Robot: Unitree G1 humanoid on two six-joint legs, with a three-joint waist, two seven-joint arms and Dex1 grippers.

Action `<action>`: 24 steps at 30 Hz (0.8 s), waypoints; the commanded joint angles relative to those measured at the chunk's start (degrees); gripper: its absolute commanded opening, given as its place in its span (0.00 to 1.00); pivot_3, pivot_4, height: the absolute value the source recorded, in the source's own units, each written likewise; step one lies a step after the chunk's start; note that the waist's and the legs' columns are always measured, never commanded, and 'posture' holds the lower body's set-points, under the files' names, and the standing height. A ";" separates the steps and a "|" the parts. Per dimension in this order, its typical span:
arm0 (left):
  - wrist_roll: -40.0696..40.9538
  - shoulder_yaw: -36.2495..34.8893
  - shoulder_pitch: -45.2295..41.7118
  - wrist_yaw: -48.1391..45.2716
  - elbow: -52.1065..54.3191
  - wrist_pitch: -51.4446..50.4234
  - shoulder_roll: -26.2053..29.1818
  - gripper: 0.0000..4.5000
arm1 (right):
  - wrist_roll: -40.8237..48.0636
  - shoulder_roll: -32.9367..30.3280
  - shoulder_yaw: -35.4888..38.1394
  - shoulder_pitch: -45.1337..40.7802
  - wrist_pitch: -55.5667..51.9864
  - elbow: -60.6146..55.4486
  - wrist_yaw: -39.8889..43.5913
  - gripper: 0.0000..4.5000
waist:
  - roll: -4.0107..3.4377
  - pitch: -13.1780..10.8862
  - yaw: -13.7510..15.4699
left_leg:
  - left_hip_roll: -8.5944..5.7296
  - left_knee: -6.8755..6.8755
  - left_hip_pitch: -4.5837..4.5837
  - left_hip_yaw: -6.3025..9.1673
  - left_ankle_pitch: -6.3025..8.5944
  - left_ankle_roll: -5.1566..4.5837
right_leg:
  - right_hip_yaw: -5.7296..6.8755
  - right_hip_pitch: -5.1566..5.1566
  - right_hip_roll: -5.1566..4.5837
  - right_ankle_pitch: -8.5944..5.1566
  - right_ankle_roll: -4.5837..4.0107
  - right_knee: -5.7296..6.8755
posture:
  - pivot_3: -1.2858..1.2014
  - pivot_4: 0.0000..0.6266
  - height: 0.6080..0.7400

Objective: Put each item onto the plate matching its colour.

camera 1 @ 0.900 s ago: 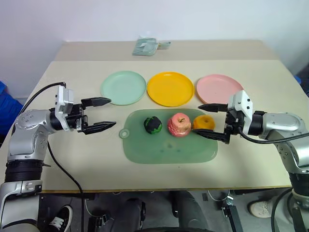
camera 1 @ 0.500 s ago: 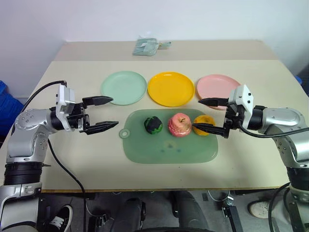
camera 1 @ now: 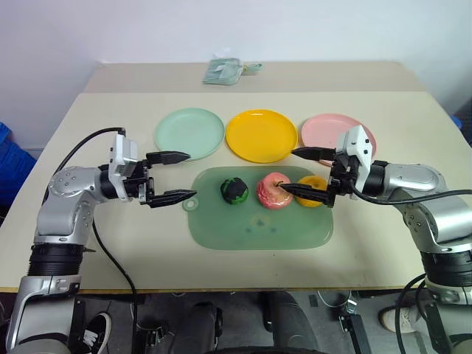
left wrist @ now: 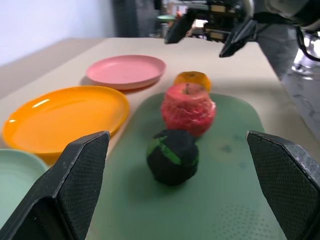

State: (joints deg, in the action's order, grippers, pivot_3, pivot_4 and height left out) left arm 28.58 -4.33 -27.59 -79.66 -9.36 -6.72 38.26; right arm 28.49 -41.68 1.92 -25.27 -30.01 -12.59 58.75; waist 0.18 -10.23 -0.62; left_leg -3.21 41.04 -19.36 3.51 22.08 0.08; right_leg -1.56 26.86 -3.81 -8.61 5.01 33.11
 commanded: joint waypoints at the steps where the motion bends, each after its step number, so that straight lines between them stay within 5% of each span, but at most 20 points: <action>1: -2.98 1.66 -1.41 -0.26 -2.31 4.26 -1.02 1.00 | 3.85 -0.55 1.83 -0.65 -2.74 -3.95 0.23 0.99 | 0.00 0.00 0.00 | 0.00 -0.01 0.00 0.01 0.00 0.00 | 0.00 0.00 0.00 0.00 0.00 0.00 | 0.52 0.24 1.00; 13: -13.39 7.95 -8.15 4.62 -20.19 21.67 -13.98 1.00 | 4.24 -4.53 3.53 3.89 -3.10 -9.08 -0.06 0.99 | 0.03 0.01 1.22 | -0.02 0.07 0.01 -0.01 0.01 -0.02 | 0.00 -0.04 0.01 0.00 0.00 -0.01 | 0.52 0.24 1.00; 24: -14.21 8.76 -12.38 1.77 -32.33 24.15 -20.21 1.00 | 4.42 -4.85 5.57 6.55 -1.59 -8.71 -0.53 0.99 | 0.03 0.02 1.35 | -0.03 0.11 0.01 -0.02 0.14 -0.26 | 0.00 -0.08 0.00 0.01 0.00 -0.01 | 0.52 0.24 1.00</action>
State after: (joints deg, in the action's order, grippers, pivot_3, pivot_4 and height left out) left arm 14.31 4.25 -38.89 -77.41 -41.30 16.77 18.26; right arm 32.27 -46.07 5.41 -18.47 -32.76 -20.10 58.29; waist 0.21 -10.21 0.74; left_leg -3.24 41.15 -19.35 3.49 22.21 -0.18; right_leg -1.56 26.79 -3.81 -8.61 5.01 33.10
